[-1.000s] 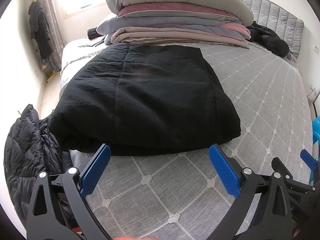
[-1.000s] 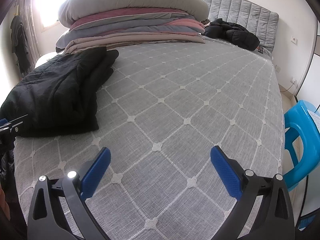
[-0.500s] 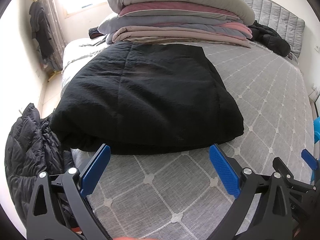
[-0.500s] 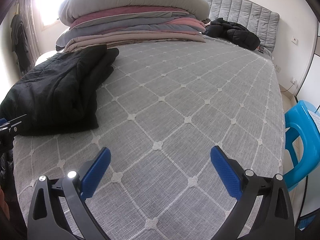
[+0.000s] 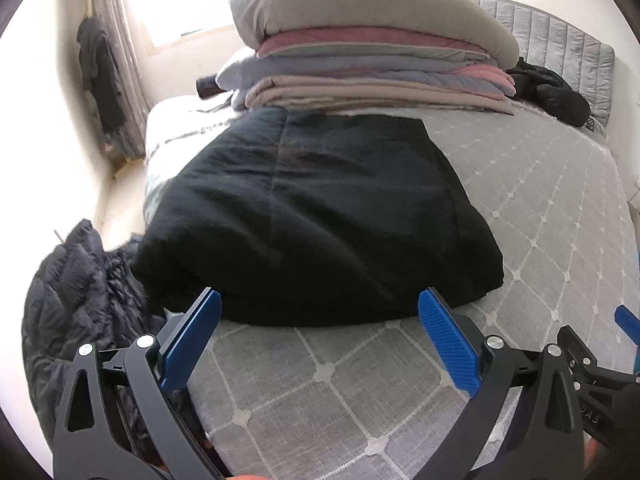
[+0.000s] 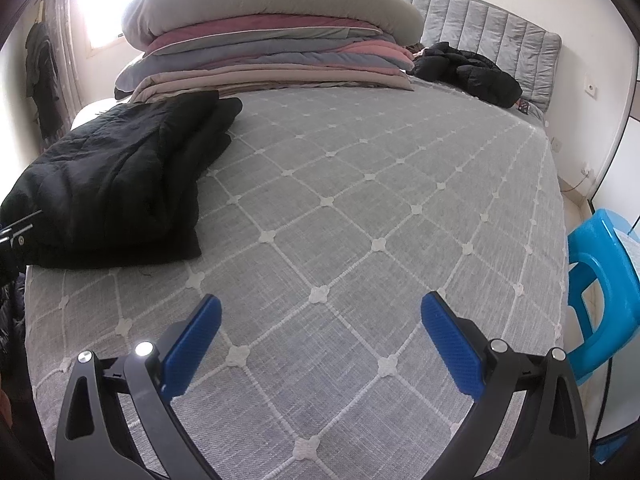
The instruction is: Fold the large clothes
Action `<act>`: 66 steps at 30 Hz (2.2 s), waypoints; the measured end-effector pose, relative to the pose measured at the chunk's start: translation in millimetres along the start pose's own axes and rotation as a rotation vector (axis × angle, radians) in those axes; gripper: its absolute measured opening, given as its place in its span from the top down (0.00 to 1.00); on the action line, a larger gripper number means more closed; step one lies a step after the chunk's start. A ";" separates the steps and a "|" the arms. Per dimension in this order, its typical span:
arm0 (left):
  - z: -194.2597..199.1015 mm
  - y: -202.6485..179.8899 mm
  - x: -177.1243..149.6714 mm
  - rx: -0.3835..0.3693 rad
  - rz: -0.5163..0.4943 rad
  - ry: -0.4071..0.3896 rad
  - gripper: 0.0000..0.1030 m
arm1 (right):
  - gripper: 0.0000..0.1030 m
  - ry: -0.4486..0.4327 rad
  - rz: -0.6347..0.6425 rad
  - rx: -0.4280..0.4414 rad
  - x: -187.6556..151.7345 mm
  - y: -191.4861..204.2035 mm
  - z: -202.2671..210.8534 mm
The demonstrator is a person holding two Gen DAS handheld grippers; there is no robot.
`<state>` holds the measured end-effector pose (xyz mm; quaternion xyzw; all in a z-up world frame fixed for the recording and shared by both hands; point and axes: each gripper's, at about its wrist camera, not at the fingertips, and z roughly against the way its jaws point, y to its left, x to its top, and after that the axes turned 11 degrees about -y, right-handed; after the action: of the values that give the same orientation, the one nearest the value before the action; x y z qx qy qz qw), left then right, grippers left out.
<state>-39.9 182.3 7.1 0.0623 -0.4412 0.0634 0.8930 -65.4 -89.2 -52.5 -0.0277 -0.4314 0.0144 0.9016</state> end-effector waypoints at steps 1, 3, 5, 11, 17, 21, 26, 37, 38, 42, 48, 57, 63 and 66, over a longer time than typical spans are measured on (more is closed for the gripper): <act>-2.7 1.3 -0.7 -0.010 0.009 0.020 0.08 | 0.07 -0.002 0.001 0.000 -0.5 0.1 0.5; -8.3 4.2 -2.2 -0.026 0.026 0.057 0.08 | 0.07 -0.004 0.003 0.000 0.3 0.6 0.9; -11.4 5.8 -4.2 -0.029 0.034 0.073 0.08 | 0.07 -0.007 0.006 0.001 1.5 1.2 1.6; -13.6 11.5 -7.8 -0.021 0.048 0.086 0.08 | 0.07 -0.015 0.012 0.011 3.6 4.6 6.3; -10.7 14.4 -10.3 -0.014 0.046 0.088 0.08 | 0.07 -0.023 0.009 0.038 9.8 11.9 15.3; -8.4 16.1 -12.6 -0.011 0.044 0.088 0.08 | 0.07 -0.018 -0.002 0.059 13.8 15.2 20.6; -5.4 19.7 -17.1 -0.010 0.049 0.090 0.08 | 0.07 -0.015 -0.002 0.071 16.1 22.1 26.1; 0.0 31.6 -23.9 -0.002 0.064 0.088 0.08 | 0.07 -0.002 0.023 0.072 17.6 34.9 26.9; 0.2 32.1 -24.2 -0.003 0.066 0.089 0.08 | 0.07 -0.001 0.024 0.072 17.5 34.8 26.7; 1.3 32.2 -24.8 -0.005 0.064 0.088 0.08 | 0.07 0.001 0.029 0.073 17.2 36.3 27.0; 1.3 30.7 -25.0 -0.009 0.060 0.088 0.08 | 0.07 0.006 0.031 0.072 16.5 37.6 25.7; 1.8 30.0 -24.5 -0.009 0.061 0.087 0.08 | 0.07 0.007 0.039 0.069 14.9 40.5 25.3; 2.2 29.8 -24.5 -0.008 0.060 0.088 0.08 | 0.07 0.004 0.039 0.068 15.4 42.0 26.8; 2.2 30.0 -24.4 -0.007 0.060 0.089 0.08 | 0.07 0.005 0.040 0.067 15.2 42.0 26.7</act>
<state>-61.4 209.9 -9.3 0.0431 -0.4031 0.0916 0.9095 -76.8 -45.6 -26.6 -0.0059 -0.4278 0.0467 0.9026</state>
